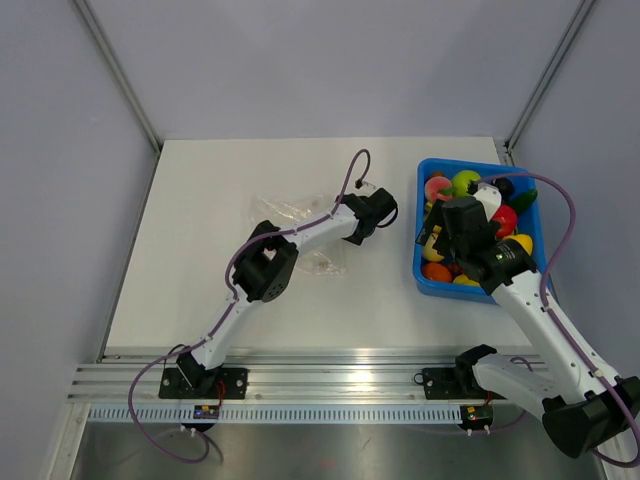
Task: Place the food in the zip-top bag and seal the zipper
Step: Pick up the zipper food storage bag at the center of the board.
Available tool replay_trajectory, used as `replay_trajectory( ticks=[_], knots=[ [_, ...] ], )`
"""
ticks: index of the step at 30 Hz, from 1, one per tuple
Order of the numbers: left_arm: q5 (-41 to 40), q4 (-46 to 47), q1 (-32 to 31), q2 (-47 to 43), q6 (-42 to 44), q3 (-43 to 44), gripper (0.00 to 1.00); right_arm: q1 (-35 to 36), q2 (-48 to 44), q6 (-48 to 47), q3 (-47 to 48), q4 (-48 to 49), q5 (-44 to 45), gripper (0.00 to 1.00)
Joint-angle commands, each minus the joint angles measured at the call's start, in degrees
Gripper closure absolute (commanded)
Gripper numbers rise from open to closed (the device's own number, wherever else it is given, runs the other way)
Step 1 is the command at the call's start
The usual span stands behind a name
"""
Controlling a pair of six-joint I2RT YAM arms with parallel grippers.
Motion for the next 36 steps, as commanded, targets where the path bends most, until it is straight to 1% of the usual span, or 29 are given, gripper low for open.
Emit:
replay_trajectory(
  ticks=[1, 4, 5, 7, 8, 11, 12, 16, 18, 20, 21, 22, 23, 24, 25, 26, 28, 30, 31, 32, 33, 34, 36],
  knots=[
    [-2.94, 1.58, 0.37, -1.34, -0.43, -1.89, 0.38, 0.31, -0.39, 1.29, 1.40, -0.25, 1.42, 0.01],
    [-4.18, 2.55, 0.46, -1.08, 0.10, -3.55, 0.44, 0.31, 0.05, 1.55, 1.22, 0.19, 1.33, 0.01],
    [-4.27, 2.64, 0.46, -0.99, 0.10, -4.17, 0.52, 0.31, 0.22, 1.47, 1.22, 0.28, 1.24, 0.01],
    [-4.36, 2.64, 0.55, -0.64, -0.33, -4.79, 0.61, 0.31, 0.66, 1.29, 1.22, 0.28, 1.24, 0.01],
    [-4.36, 2.55, 0.63, -0.64, -0.51, -5.05, 0.70, 0.31, 0.93, 1.29, 1.40, 0.37, 1.24, 0.01],
    [-4.36, 2.20, 0.55, -0.99, -1.13, -6.19, 0.85, 0.40, 1.19, 1.20, 1.66, 0.02, 1.50, 0.01],
    [-4.53, 1.77, 0.63, -1.25, -1.39, -6.37, 0.99, 0.40, 1.02, 1.20, 1.66, 0.01, 1.42, 0.00],
    [-3.93, 1.06, 0.72, -4.67, -2.18, -8.03, 1.00, 0.31, 0.32, 1.03, 1.75, -0.34, 1.50, 0.00],
    [-2.17, 2.46, 0.90, -8.97, -1.83, -9.88, 1.00, 0.31, -0.04, 0.85, 1.66, -0.69, 1.50, 0.00],
    [1.25, 3.16, 1.25, -12.13, -2.00, -12.24, 1.00, 0.31, -0.39, 0.67, 1.66, -1.30, 1.68, 0.00],
    [2.75, 3.95, 1.42, -15.28, -1.74, -12.96, 1.00, 0.40, -0.83, 0.67, 1.66, -1.57, 1.68, 0.01],
    [6.41, 4.31, 1.51, -17.23, -1.57, -13.83, 1.00, 0.40, -0.92, 0.41, 1.58, -1.57, 1.68, 0.01],
    [8.19, 4.83, 1.60, -18.90, -1.39, -15.41, 1.00, 0.40, -1.09, 0.41, 1.58, -1.74, 1.42, 0.00],
    [10.12, 5.88, 1.60, -22.40, -0.43, -16.29, 1.00, 0.40, -1.18, 0.24, 1.58, -1.83, 1.42, 0.00],
    [13.80, 6.24, 1.60, -24.00, -0.25, -17.00, 1.00, 0.31, -1.44, 0.06, 1.66, -1.83, 0.81, 0.00],
    [15.49, 7.03, 1.60, -25.41, -0.07, -18.49, 1.00, 0.40, -1.45, -0.29, 1.58, -1.74, 0.36, 0.01],
    [20.13, 7.47, 1.69, -29.61, 0.63, -19.46, 1.00, 0.31, -1.27, -0.91, 1.84, -0.96, -2.27, 0.01],
    [22.79, 8.00, 1.78, -31.91, 0.98, -20.17, 1.00, 0.40, -0.83, -1.26, 2.19, 0.10, -4.90, 0.01],
    [25.84, 8.35, 1.95, -33.84, 1.16, -20.52, 1.00, 0.31, 0.21, -1.17, 2.89, 1.41, -8.22, 0.01],
    [27.35, 8.70, 2.21, -34.55, 1.16, -20.78, 1.00, 0.40, 0.83, -1.09, 3.33, 2.29, -9.99, 0.01],
    [29.20, 9.31, 2.39, -35.17, 1.25, -21.22, 1.00, 0.40, 1.36, -0.13, 3.68, 3.26, -13.66, 0.01],
    [33.13, 9.76, 2.65, -36.22, 1.33, -21.57, 1.00, 0.49, 2.76, 0.58, 4.12, 5.96, -15.96, 0.01],
    [37.54, 12.82, 3.44, -37.46, 1.25, -22.80, 1.00, 0.66, 4.78, 3.21, 4.30, 10.97, -21.58, 0.01]
  ],
)
